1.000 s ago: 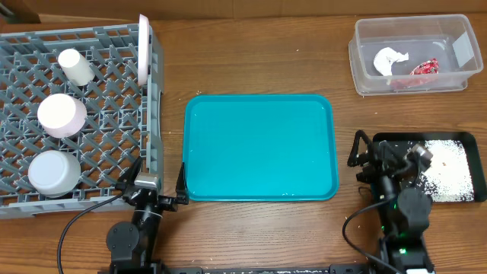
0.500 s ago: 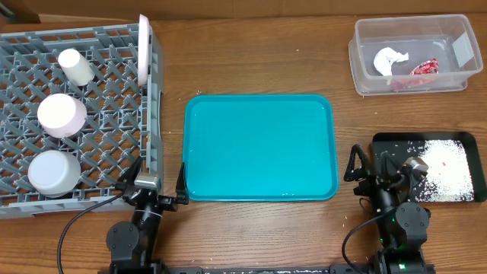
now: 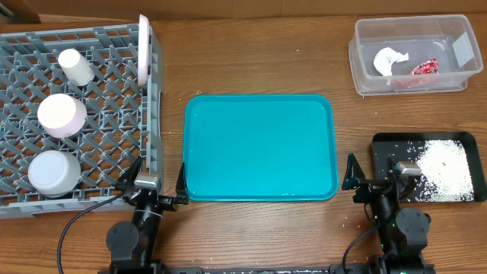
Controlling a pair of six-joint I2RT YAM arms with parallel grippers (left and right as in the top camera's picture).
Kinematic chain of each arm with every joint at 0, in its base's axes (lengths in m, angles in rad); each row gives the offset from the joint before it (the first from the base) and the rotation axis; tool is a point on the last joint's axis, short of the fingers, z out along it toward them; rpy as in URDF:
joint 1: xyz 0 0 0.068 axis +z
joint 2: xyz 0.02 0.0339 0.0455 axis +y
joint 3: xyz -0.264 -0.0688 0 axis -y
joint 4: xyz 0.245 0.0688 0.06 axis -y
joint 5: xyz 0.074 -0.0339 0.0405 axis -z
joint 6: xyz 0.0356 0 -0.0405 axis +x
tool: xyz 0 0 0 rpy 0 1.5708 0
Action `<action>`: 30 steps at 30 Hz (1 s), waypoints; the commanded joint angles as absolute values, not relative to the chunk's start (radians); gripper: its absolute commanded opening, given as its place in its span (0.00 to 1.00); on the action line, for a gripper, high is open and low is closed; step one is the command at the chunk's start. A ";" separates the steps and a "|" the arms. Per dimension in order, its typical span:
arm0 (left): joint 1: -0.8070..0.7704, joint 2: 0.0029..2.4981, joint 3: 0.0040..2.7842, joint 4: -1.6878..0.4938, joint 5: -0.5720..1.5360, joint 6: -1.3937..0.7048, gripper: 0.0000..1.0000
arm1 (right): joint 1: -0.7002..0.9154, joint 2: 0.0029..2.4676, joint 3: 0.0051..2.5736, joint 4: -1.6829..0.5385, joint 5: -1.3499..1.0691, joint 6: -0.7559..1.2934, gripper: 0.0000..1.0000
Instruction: Sort waste into correct bins and load items into the dishwasher
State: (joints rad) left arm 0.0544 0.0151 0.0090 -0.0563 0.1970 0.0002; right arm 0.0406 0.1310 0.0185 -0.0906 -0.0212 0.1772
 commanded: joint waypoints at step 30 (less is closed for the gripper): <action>0.059 0.004 0.005 -0.056 0.192 0.012 1.00 | -0.023 0.002 0.008 -0.085 -0.002 0.025 1.00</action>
